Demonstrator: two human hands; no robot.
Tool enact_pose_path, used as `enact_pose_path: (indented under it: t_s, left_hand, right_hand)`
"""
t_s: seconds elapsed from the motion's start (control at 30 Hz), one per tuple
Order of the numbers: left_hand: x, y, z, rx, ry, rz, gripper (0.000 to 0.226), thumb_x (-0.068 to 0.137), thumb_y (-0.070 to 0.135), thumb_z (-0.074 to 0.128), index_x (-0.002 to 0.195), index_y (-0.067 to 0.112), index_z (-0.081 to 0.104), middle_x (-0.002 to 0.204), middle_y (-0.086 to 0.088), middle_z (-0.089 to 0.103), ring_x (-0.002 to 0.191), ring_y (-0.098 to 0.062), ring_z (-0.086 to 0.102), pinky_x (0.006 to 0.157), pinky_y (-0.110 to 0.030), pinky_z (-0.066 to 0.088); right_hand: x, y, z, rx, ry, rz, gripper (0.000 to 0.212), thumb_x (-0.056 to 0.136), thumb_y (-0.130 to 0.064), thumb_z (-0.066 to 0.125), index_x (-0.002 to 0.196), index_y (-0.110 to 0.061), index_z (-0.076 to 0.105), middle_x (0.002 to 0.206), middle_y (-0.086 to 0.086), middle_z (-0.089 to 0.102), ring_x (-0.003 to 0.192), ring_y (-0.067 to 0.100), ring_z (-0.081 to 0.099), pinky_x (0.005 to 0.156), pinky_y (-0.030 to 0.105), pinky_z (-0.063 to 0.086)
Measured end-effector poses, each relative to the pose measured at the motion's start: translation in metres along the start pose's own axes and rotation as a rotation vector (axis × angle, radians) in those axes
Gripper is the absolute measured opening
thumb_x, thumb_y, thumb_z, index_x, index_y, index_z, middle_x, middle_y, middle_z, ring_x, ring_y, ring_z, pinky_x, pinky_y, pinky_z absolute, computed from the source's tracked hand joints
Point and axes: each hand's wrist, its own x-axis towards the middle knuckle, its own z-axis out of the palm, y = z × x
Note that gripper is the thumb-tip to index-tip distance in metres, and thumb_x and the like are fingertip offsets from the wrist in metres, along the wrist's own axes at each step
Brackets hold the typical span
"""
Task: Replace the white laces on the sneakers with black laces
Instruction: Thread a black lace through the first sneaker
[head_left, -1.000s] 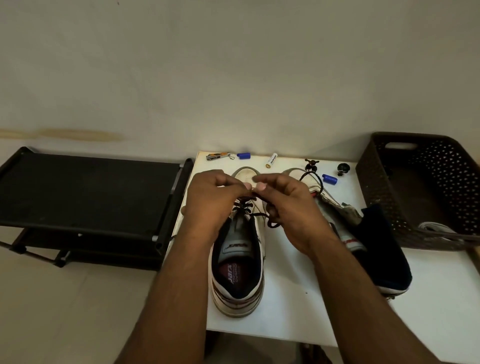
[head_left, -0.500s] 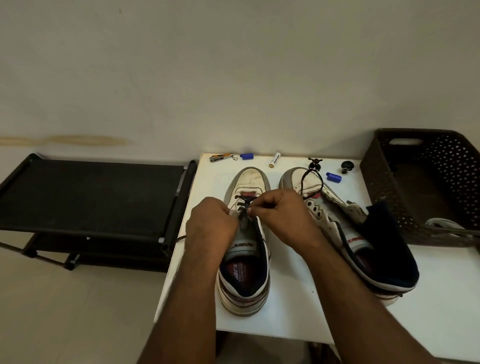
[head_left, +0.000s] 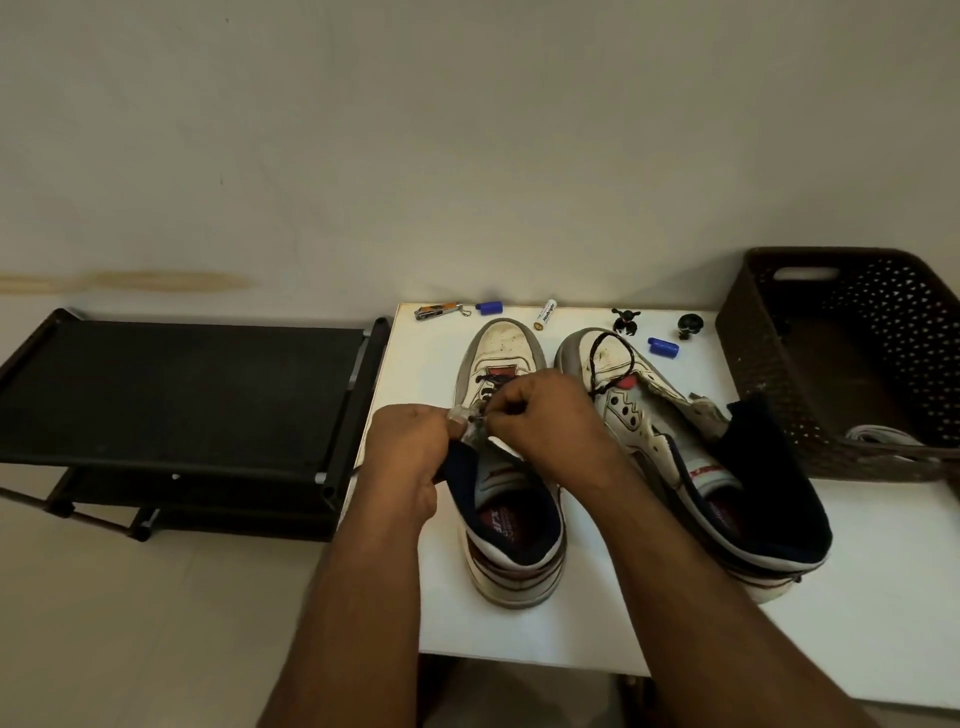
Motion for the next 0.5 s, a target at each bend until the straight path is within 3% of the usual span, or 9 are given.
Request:
enact_pose_path:
  t_s: [0.33, 0.47, 0.5]
  left_hand:
    - [0.0002, -0.0014, 0.0038, -0.050, -0.001, -0.007, 0.016, 0.084, -0.006, 0.062, 0.074, 0.007, 0.066, 0.076, -0.014, 0.066, 0.066, -0.024, 0.061, 0.054, -0.028, 0.050]
    - [-0.0021, -0.0029, 0.0059, 0.015, 0.038, 0.052, 0.021, 0.085, -0.003, 0.065, 0.069, 0.010, 0.065, 0.083, -0.017, 0.068, 0.077, -0.030, 0.065, 0.074, -0.040, 0.056]
    - [-0.0029, -0.0023, 0.0056, 0.022, 0.030, 0.065, 0.021, 0.085, -0.002, 0.065, 0.069, 0.010, 0.065, 0.082, -0.016, 0.068, 0.077, -0.030, 0.065, 0.074, -0.040, 0.056]
  right_hand:
    - [0.0013, -0.0029, -0.0018, -0.205, -0.039, -0.042, 0.016, 0.084, -0.022, 0.064, 0.093, -0.019, 0.076, 0.091, 0.002, 0.073, 0.084, 0.017, 0.065, 0.082, 0.034, 0.054]
    - [0.0016, -0.0076, -0.0008, -0.295, -0.085, -0.113, 0.020, 0.087, -0.020, 0.058, 0.096, -0.018, 0.076, 0.091, 0.005, 0.070, 0.083, 0.020, 0.063, 0.078, 0.033, 0.054]
    - [0.0017, -0.0077, -0.0005, -0.293, -0.099, -0.133, 0.021, 0.088, -0.018, 0.057, 0.098, -0.018, 0.076, 0.092, 0.005, 0.069, 0.083, 0.020, 0.062, 0.077, 0.032, 0.053]
